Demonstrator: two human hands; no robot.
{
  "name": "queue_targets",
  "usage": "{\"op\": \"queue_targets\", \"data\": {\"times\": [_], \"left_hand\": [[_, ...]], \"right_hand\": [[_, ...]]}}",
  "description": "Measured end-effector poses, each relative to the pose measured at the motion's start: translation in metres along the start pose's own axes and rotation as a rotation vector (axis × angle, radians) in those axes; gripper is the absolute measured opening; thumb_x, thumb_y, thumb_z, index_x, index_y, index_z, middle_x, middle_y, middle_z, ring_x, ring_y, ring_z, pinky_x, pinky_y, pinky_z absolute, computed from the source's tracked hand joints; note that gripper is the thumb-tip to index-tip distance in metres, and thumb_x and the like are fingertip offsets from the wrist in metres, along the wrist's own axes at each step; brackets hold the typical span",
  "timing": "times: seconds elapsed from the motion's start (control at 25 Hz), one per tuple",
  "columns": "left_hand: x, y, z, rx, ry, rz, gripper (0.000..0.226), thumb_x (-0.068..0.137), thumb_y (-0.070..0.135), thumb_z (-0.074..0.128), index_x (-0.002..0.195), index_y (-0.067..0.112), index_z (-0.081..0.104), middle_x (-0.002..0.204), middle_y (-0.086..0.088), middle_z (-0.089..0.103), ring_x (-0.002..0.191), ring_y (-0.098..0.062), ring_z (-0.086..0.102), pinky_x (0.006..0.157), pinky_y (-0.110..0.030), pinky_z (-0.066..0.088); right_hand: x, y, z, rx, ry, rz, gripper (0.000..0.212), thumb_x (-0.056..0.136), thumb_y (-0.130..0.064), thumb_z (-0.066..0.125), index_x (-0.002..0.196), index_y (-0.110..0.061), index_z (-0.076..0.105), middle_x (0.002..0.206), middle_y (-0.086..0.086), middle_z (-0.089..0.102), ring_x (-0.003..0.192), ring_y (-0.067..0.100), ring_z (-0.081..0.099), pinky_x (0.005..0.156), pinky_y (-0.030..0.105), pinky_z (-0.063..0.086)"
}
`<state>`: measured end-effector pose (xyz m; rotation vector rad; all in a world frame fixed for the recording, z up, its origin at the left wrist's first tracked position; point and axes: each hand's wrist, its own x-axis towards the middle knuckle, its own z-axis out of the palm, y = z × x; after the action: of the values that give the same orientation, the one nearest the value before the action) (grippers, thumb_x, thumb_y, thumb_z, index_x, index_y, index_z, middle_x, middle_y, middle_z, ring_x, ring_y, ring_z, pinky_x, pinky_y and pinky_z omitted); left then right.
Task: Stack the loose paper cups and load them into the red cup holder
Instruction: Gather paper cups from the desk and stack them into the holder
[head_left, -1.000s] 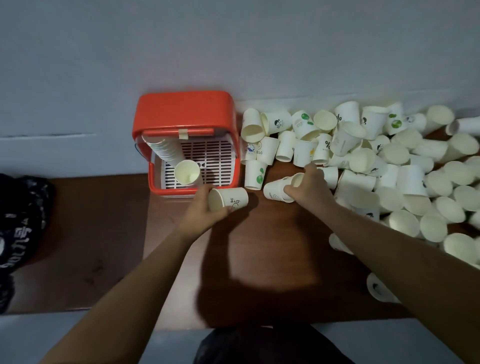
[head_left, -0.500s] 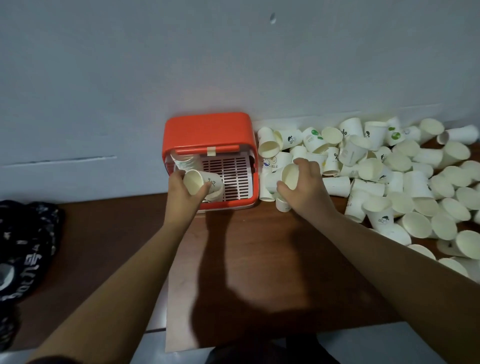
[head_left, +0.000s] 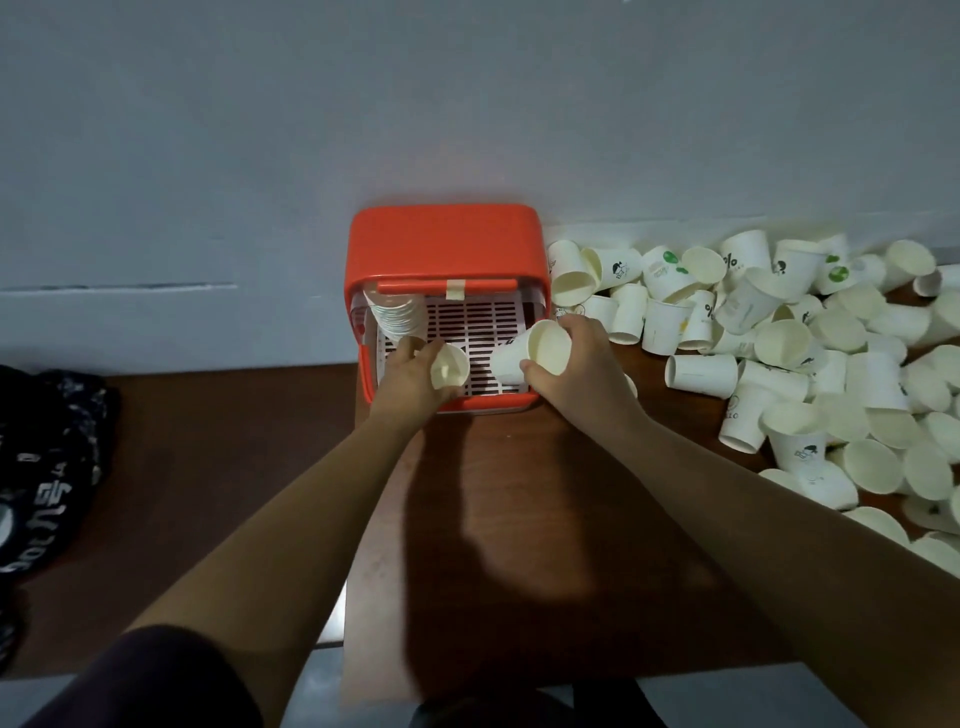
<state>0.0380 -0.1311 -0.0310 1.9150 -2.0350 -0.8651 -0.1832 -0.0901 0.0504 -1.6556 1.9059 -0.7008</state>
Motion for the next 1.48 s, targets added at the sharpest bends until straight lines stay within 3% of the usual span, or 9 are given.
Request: {"op": "queue_targets", "data": {"times": [0.24,0.4,0.52,0.64,0.84,1.0,1.12,1.28,1.48], "left_hand": [[0.004,-0.028,0.004,-0.247,-0.122,0.002,0.121,0.066,0.030,0.090,0.156,0.029,0.008,0.147,-0.004,0.047,0.129,-0.021,0.049,0.103,-0.039,0.046],[-0.001,-0.041,0.004,-0.265,-0.150,0.020,0.068,0.085,0.012,0.069,0.146,0.018,0.038,0.140,-0.005,0.055,0.127,-0.023,0.054,0.105,-0.044,0.047],[-0.003,-0.033,0.000,-0.477,-0.092,-0.071,0.039,0.099,0.013,0.052,0.137,0.016,0.053,0.132,-0.001,0.060,0.123,-0.017,0.056,0.101,-0.028,0.043],[-0.005,-0.028,-0.003,-0.626,-0.120,-0.077,0.041,0.096,0.034,0.061,0.135,0.022,0.055,0.128,0.005,0.063,0.116,-0.009,0.059,0.095,-0.026,0.046],[-0.005,-0.034,0.008,-0.446,-0.091,-0.012,0.062,0.084,0.036,0.074,0.139,0.025,0.050,0.133,0.004,0.058,0.119,-0.013,0.057,0.099,-0.041,0.052],[-0.014,-0.021,0.009,-0.292,0.080,-0.005,0.052,0.087,0.036,0.069,0.134,0.019,0.052,0.134,-0.001,0.049,0.118,-0.017,0.054,0.097,-0.038,0.049],[-0.033,0.002,0.009,-0.273,0.252,-0.012,0.027,0.092,0.026,0.061,0.115,0.014,0.057,0.121,0.002,0.048,0.102,-0.012,0.055,0.082,-0.028,0.048],[-0.041,0.037,0.035,-0.314,0.048,0.136,0.013,0.090,0.017,0.064,0.102,0.012,0.060,0.099,-0.003,0.058,0.084,-0.014,0.054,0.072,-0.020,0.044],[-0.044,0.073,0.065,-0.341,-0.177,0.169,0.017,0.088,0.020,0.068,0.101,0.023,0.058,0.092,0.003,0.061,0.083,-0.013,0.059,0.074,-0.028,0.048]], "right_hand": [[0.025,-0.013,0.035,0.107,-0.099,-0.112,0.060,0.078,-0.035,0.077,0.127,-0.015,0.050,0.121,0.001,0.052,0.105,0.013,0.051,0.089,0.029,0.045],[0.034,-0.010,0.067,-0.017,-0.188,-0.228,0.067,0.077,-0.037,0.077,0.131,-0.011,0.048,0.128,0.004,0.049,0.114,0.019,0.050,0.095,0.036,0.044],[0.040,-0.001,0.085,-0.152,-0.347,-0.262,0.073,0.079,-0.034,0.076,0.141,-0.010,0.044,0.139,0.008,0.044,0.126,0.024,0.046,0.104,0.041,0.041],[0.042,0.009,0.096,-0.186,-0.413,-0.238,0.068,0.087,-0.025,0.069,0.146,-0.010,0.039,0.148,0.009,0.043,0.134,0.025,0.043,0.110,0.038,0.036],[0.035,0.013,0.096,-0.135,-0.342,-0.183,0.062,0.084,-0.023,0.073,0.135,-0.016,0.039,0.117,0.009,0.066,0.100,0.026,0.065,0.079,0.036,0.053],[0.026,0.016,0.069,-0.080,-0.346,-0.181,0.063,0.086,-0.021,0.069,0.141,-0.008,0.040,0.132,0.013,0.056,0.117,0.025,0.056,0.094,0.033,0.046],[0.011,0.049,0.023,-0.103,-0.154,-0.090,0.062,0.085,-0.029,0.071,0.138,-0.013,0.044,0.135,0.007,0.050,0.120,0.018,0.051,0.098,0.035,0.046],[-0.001,0.118,-0.014,-0.276,-0.221,0.097,0.100,0.073,-0.046,0.080,0.149,-0.013,0.026,0.153,0.010,0.034,0.139,0.025,0.034,0.113,0.044,0.034],[-0.005,0.148,-0.004,-0.328,-0.251,-0.040,0.068,0.083,-0.031,0.073,0.140,-0.010,0.044,0.146,0.007,0.043,0.132,0.024,0.040,0.109,0.036,0.035]]}}
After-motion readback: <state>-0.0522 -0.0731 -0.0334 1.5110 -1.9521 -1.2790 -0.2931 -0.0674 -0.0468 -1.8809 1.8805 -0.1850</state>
